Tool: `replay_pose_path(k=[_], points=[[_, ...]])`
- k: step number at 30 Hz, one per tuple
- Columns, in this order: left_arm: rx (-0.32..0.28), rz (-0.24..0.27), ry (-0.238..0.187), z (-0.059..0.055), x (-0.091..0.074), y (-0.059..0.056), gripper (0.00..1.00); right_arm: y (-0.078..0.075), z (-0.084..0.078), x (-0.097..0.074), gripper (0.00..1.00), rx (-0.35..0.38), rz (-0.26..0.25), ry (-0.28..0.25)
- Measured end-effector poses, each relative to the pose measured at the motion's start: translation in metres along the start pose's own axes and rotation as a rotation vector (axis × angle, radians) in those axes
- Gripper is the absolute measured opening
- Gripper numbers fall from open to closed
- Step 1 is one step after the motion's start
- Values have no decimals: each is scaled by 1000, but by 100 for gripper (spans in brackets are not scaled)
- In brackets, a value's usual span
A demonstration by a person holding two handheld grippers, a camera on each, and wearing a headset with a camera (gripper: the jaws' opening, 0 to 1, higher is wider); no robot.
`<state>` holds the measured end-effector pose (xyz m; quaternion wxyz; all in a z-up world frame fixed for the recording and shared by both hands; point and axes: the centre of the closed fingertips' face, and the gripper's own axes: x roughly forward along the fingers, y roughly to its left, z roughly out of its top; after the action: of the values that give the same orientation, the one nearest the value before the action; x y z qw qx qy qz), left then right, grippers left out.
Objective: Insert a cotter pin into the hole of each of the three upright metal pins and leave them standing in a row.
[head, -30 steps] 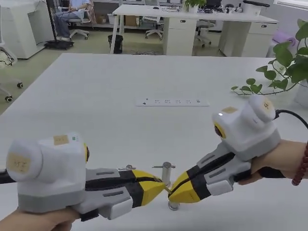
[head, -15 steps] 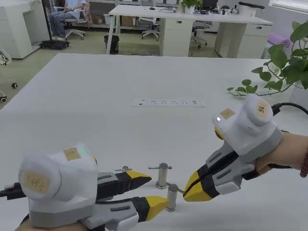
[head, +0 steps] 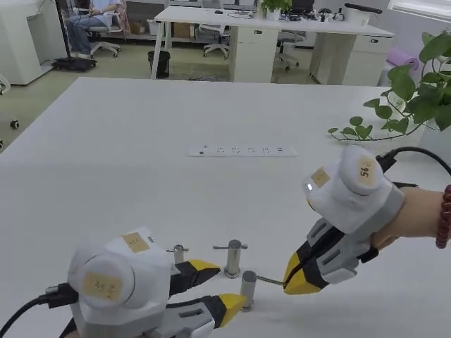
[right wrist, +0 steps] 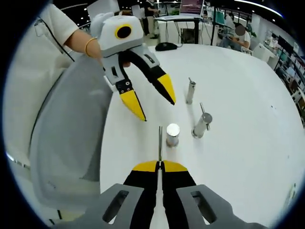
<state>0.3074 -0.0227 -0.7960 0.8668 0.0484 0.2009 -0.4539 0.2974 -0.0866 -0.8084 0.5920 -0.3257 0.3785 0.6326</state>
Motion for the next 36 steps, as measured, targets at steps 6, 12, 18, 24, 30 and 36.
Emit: replay_pose_path(k=[6, 12, 18, 24, 30, 36], points=[[-2, 13, 13, -6, 12, 1, 27, -10, -12, 3, 3, -25, -19, 61], [0, 29, 26, -10, 25, 2, 27, -18, -20, 7, 3, -25, -17, 91], [-7, 40, 38, -14, 33, 3, 26, -24, -26, 10, 3, -54, -20, 134], [-12, 40, 43, -15, 39, 2, 23, -28, -27, 12, 3, -89, -15, 160], [-17, 47, 45, -16, 42, 4, 16, -29, -23, 14, 3, -109, -4, 157], [-16, 42, 41, -16, 44, 3, 14, -29, -19, 14, 3, -138, 0, 160]])
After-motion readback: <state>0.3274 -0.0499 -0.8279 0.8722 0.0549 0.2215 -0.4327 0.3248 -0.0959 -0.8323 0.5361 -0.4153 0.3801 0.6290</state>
